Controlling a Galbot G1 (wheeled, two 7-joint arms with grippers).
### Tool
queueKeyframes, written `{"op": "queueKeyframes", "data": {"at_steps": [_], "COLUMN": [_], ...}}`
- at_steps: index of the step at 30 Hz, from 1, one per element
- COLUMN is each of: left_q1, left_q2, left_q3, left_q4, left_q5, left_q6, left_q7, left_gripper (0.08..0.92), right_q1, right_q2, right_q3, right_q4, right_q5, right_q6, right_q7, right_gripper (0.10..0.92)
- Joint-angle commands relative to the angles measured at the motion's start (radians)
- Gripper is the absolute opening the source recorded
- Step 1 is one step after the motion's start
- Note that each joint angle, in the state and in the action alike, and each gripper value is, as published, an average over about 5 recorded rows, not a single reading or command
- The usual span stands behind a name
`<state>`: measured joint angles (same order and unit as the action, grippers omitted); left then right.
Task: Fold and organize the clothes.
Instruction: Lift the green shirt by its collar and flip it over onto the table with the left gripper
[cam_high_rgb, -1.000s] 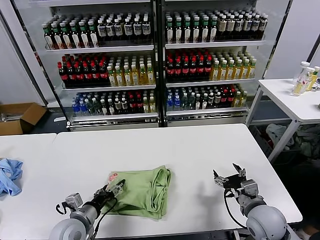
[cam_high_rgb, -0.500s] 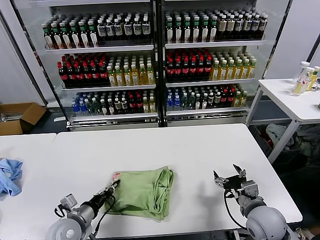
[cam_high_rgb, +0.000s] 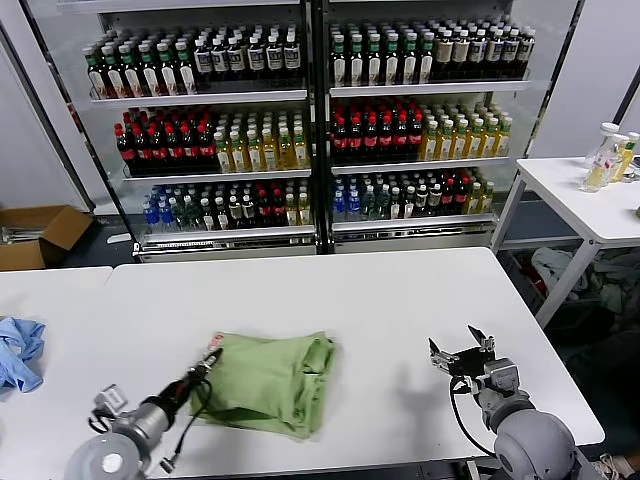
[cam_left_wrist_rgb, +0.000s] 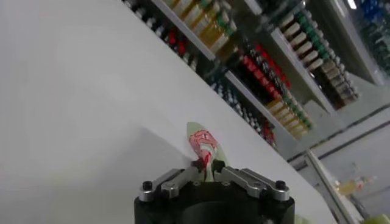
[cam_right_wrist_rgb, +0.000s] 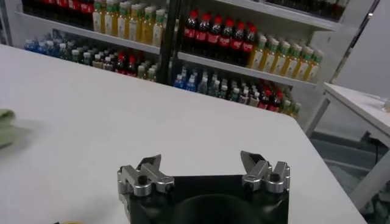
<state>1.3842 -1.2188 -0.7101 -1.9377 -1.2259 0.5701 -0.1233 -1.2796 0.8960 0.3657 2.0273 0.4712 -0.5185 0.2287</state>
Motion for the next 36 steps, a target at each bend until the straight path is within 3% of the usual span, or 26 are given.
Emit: {"op": "queueKeyframes", "data": {"at_steps": [1, 8, 12, 16, 21, 27, 31, 36], "left_q1": [0.002, 0.012, 0.029, 0.042, 0.037, 0.037, 0.042, -0.015], "left_q2": [0.208, 0.424, 0.439, 0.352, 0.206, 0.018, -0.062, -0.111], "left_q3": [-0.327, -0.531, -0.482, -0.259, 0.029, 0.311, 0.440, 0.534], "left_q4": [-0.005, -0.046, -0.145, -0.215, -0.207, -0.192, -0.179, -0.160], "left_q5": [0.061, 0.205, 0.354, 0.676, 1.084, 1.395, 1.427, 1.249], "left_q6": [0.009, 0.010, 0.009, -0.003, -0.041, -0.060, -0.058, -0.006], "left_q7": [0.030, 0.054, 0.047, 0.037, -0.017, -0.083, -0.094, -0.110], "left_gripper": [0.137, 0.107, 0.107, 0.107, 0.107, 0.107, 0.106, 0.106], "right_q1": [0.019, 0.043, 0.035, 0.024, 0.025, 0.028, 0.026, 0.022], "right_q2": [0.004, 0.007, 0.009, -0.004, -0.013, -0.003, 0.003, 0.007], "right_q3": [-0.011, -0.027, -0.032, -0.027, -0.029, -0.031, -0.030, -0.025], "right_q4": [-0.010, -0.007, 0.010, 0.021, 0.029, 0.023, 0.019, 0.021], "right_q5": [0.004, 0.013, 0.009, 0.010, 0.010, 0.003, -0.003, -0.006], "right_q6": [0.004, 0.011, 0.008, 0.014, 0.017, 0.022, 0.028, 0.033], "right_q7": [-0.002, -0.007, -0.006, -0.010, -0.011, -0.012, -0.015, -0.018], "right_gripper": [0.823, 0.823, 0.823, 0.823, 0.823, 0.823, 0.822, 0.823]}}
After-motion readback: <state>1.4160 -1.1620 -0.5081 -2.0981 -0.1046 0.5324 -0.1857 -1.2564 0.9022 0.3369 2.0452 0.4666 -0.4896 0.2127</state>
